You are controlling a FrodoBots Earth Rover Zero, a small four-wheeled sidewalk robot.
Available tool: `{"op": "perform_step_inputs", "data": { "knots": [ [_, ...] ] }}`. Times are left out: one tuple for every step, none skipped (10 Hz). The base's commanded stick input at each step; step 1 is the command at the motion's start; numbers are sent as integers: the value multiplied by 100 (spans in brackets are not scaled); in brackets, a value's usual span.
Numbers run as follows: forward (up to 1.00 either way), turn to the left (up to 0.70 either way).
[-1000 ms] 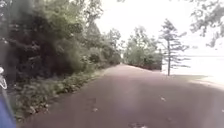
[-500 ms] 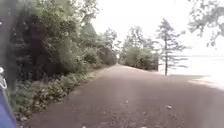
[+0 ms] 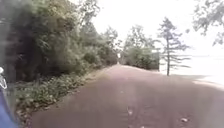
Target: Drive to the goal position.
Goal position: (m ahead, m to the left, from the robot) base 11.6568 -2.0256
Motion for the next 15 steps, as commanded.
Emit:
{"op": "perform_step_inputs", "data": {
  "knots": [
    [70,-1],
    [70,-1],
    [70,-1],
    [70,-5],
    [70,-12],
    [70,-19],
    [70,-20],
    [70,-1],
    [70,-1],
    [70,-1],
    [70,-1],
    [70,-1],
    [70,-1],
    [70,-1],
    [70,-1]
  ]
}}
